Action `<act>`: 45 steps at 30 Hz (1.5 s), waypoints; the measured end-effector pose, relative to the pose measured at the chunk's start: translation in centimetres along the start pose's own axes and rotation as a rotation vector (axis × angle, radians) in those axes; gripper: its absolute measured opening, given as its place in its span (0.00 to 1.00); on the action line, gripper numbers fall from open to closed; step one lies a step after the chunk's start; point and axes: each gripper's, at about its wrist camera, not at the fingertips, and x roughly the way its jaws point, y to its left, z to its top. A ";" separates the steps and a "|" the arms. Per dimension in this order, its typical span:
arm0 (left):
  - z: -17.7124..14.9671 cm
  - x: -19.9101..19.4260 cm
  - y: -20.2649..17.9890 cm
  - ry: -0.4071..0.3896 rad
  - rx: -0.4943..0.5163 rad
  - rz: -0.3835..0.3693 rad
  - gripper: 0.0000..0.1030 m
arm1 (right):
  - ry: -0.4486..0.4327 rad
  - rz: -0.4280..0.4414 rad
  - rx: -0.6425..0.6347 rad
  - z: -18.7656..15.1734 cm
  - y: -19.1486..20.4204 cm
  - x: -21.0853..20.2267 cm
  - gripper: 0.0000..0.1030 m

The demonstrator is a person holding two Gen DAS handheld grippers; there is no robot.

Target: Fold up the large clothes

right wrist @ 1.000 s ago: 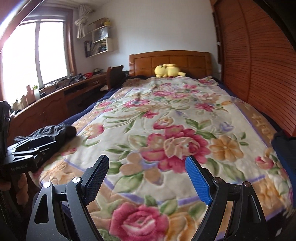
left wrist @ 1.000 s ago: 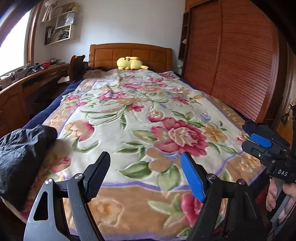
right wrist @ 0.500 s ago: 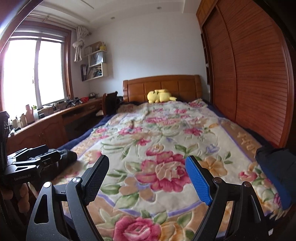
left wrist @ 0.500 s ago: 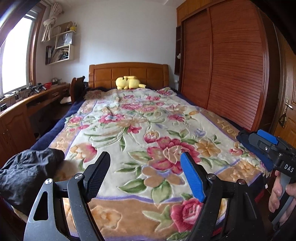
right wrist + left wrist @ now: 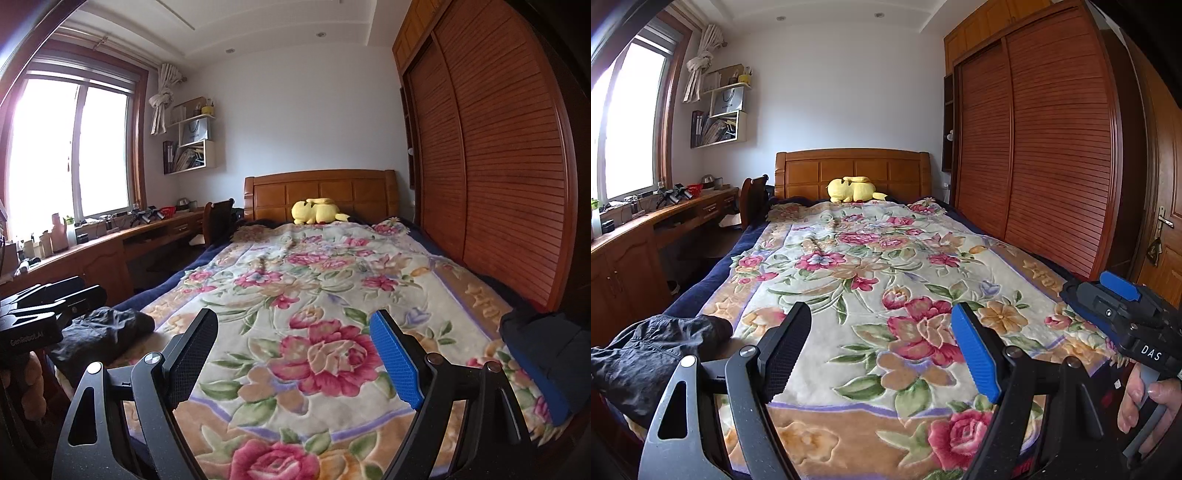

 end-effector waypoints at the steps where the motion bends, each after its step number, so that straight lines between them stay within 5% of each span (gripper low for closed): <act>1: 0.0 -0.1 0.0 0.000 0.000 0.001 0.77 | 0.000 0.000 -0.001 -0.1 0.0 0.0 0.83; 45: -0.7 -0.7 1.0 0.003 -0.001 0.014 0.77 | 0.018 0.016 -0.001 0.4 -1.0 0.1 0.83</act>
